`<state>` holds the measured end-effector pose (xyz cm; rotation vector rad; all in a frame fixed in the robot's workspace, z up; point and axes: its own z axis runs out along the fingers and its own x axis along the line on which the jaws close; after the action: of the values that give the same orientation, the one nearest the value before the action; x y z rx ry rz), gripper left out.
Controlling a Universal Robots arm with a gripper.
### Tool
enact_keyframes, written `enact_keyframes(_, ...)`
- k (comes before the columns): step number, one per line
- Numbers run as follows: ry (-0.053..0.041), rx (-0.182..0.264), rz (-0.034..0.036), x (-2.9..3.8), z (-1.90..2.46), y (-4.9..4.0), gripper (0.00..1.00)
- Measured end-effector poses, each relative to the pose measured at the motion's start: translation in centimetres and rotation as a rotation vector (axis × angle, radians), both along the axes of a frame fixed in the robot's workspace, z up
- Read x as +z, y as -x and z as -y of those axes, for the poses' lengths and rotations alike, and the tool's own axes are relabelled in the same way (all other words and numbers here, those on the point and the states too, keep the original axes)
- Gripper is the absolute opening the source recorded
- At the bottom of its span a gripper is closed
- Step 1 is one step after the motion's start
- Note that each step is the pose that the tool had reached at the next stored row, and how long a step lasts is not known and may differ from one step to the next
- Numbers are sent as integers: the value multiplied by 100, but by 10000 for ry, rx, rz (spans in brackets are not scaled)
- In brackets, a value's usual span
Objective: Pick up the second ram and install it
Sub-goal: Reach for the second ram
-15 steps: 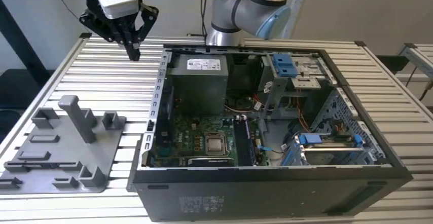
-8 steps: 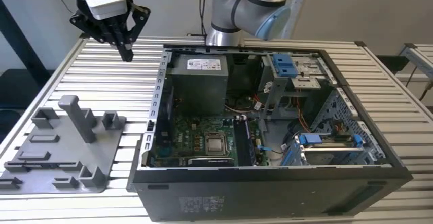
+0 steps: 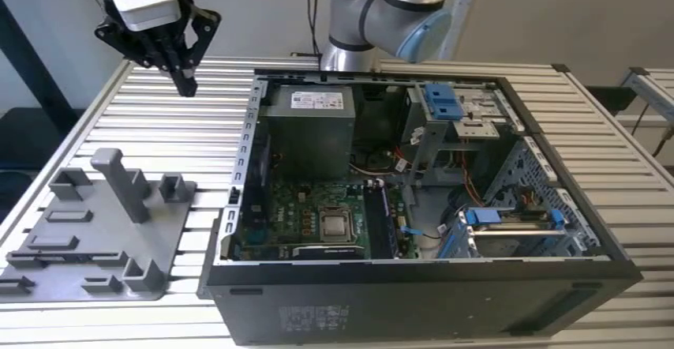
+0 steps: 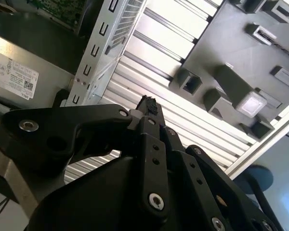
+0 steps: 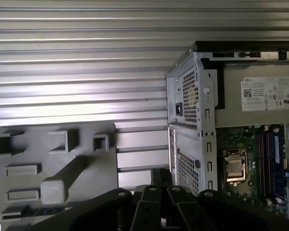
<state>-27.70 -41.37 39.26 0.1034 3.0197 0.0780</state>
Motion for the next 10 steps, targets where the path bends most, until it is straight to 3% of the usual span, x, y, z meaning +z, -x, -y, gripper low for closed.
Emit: enact_keyframes(10, 0, 0, 88, 0, 27, 171, 11)
